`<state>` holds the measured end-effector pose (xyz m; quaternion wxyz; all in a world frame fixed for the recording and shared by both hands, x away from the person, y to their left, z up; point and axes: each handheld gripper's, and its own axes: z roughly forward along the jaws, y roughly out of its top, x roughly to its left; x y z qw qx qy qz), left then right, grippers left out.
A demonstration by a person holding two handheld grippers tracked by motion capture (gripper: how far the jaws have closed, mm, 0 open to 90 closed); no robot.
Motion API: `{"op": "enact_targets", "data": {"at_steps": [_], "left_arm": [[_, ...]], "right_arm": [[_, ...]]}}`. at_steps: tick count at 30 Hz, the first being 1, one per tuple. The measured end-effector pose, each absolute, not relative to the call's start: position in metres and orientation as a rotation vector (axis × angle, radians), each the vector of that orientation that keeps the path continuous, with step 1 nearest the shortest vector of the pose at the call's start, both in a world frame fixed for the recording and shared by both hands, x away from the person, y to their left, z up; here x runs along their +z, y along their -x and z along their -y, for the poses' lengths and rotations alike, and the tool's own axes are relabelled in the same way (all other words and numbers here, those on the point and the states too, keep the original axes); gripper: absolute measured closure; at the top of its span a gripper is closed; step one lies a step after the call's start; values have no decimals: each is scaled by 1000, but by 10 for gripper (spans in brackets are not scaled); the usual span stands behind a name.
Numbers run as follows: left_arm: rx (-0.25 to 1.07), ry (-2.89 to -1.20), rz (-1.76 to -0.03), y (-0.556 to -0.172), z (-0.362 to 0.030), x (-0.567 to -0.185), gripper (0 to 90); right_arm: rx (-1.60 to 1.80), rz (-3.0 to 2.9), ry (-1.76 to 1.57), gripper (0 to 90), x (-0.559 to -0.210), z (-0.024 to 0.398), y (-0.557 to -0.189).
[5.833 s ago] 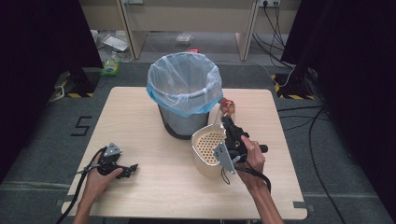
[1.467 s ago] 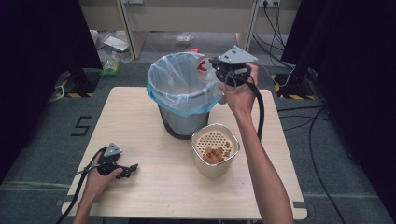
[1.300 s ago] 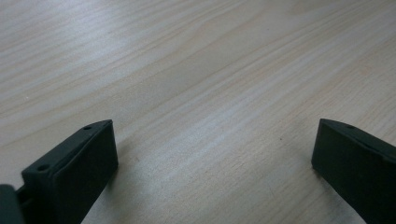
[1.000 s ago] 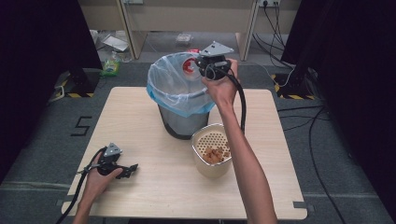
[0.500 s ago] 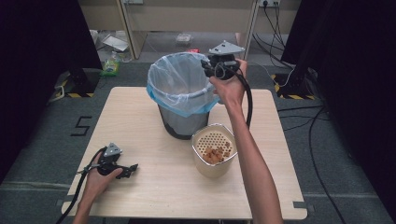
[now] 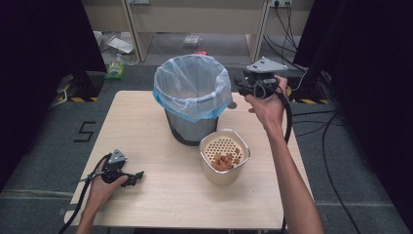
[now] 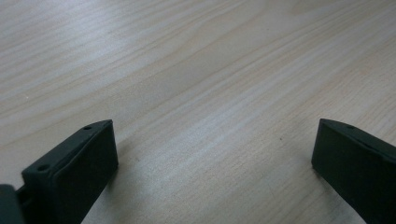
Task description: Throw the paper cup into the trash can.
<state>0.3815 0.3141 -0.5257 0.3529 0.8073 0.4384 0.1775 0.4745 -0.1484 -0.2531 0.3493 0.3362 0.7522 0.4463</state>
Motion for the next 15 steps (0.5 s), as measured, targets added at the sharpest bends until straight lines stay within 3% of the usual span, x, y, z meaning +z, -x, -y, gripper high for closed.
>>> {"op": "enact_targets", "data": {"at_steps": [15], "left_arm": [[460, -2088, -1138, -381, -314, -526, 0]], "right_arm": [[1052, -1943, -1032, 408, -308, 208, -445]]}}
